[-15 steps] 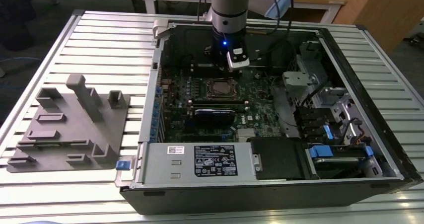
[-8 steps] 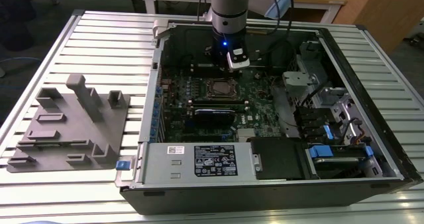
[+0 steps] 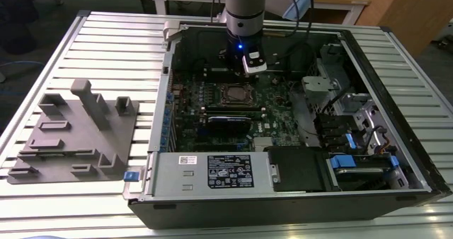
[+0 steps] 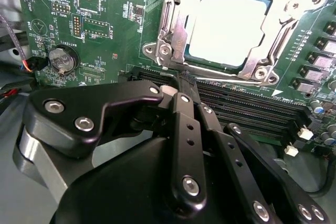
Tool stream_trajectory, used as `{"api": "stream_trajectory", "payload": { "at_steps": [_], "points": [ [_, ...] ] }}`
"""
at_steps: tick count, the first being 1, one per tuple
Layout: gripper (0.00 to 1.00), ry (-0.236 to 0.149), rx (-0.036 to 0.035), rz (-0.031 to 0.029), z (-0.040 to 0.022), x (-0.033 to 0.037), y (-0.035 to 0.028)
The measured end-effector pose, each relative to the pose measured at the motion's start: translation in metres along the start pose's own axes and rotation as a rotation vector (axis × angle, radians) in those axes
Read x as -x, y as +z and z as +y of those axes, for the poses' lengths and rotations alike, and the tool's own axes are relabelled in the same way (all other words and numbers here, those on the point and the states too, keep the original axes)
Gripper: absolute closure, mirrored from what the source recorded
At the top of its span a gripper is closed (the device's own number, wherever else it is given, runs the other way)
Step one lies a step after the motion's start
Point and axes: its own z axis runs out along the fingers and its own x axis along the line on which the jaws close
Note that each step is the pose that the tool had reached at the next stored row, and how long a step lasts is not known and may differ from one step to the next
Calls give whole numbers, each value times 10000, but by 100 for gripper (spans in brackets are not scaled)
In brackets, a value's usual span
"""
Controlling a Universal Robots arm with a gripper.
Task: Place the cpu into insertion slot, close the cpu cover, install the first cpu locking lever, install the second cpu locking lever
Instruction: 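Install the first cpu locking lever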
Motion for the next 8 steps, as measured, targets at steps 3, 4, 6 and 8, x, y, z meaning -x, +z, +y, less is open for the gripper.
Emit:
{"api": "stream_trajectory", "payload": {
  "at_steps": [3, 4, 6, 8],
  "points": [
    [89, 0, 5, -13, -6, -18, -2],
    [89, 0, 5, -15, -7, -21, -3],
    [89, -1, 8, -20, -10, -29, -4],
    [89, -1, 9, -26, -12, -39, -5]
  ]
}}
